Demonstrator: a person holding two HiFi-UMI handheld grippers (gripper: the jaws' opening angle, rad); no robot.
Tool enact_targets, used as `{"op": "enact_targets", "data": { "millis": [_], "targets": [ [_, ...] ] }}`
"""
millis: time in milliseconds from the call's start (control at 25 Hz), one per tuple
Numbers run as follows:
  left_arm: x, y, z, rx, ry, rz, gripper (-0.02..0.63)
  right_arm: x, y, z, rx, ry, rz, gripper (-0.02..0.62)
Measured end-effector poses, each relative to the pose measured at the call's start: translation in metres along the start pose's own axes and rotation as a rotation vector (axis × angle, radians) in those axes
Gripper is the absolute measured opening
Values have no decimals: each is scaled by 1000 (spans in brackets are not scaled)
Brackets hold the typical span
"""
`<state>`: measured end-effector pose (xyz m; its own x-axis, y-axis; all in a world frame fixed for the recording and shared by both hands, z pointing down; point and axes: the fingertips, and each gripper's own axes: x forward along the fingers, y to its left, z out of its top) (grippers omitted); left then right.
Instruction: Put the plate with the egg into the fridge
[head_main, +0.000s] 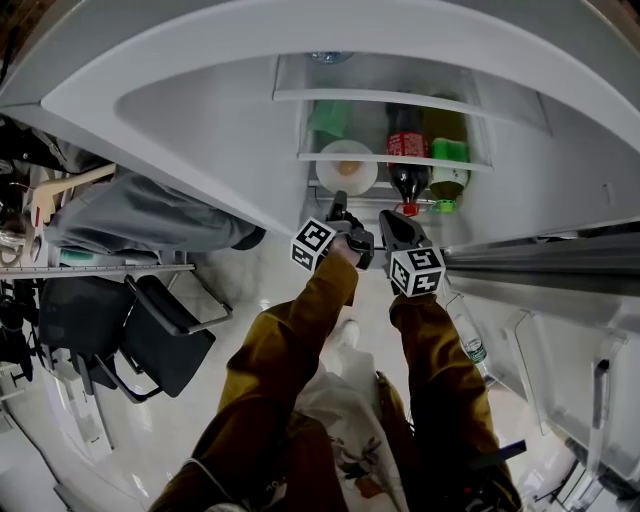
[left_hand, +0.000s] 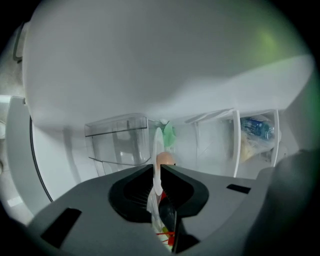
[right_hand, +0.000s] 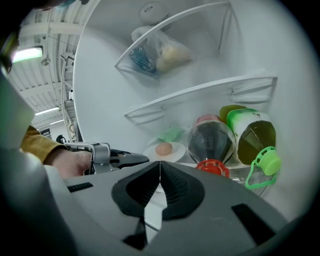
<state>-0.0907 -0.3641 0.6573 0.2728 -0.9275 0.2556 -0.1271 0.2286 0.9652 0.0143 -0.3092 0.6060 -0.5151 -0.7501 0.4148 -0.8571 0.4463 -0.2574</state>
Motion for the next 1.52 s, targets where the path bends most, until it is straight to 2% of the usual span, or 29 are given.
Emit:
{"op": "enact_targets", "data": {
  "millis": [320, 520, 800, 1120, 1440, 1520],
  "targets": [
    [-3, -1, -2, 21, 14, -1, 143, -3, 1, 1, 0, -4, 3, 6],
    [-13, -2, -1, 53, 26, 9, 147, -8, 9, 3, -5, -10, 9, 6],
    [-28, -17, -11, 154, 78, -12, 146, -13, 17, 8, -12, -26, 14, 6],
    [-50, -54, -22, 383, 138, -96, 144, -19, 29, 17, -16, -57, 26, 6],
    [-93, -90, -28, 704, 193, -144, 141, -32, 45, 38, -11, -115, 23, 6],
    [-106, -101, -28, 808, 199, -168, 104, -40, 51, 46, -7, -143, 24, 6]
  ]
}}
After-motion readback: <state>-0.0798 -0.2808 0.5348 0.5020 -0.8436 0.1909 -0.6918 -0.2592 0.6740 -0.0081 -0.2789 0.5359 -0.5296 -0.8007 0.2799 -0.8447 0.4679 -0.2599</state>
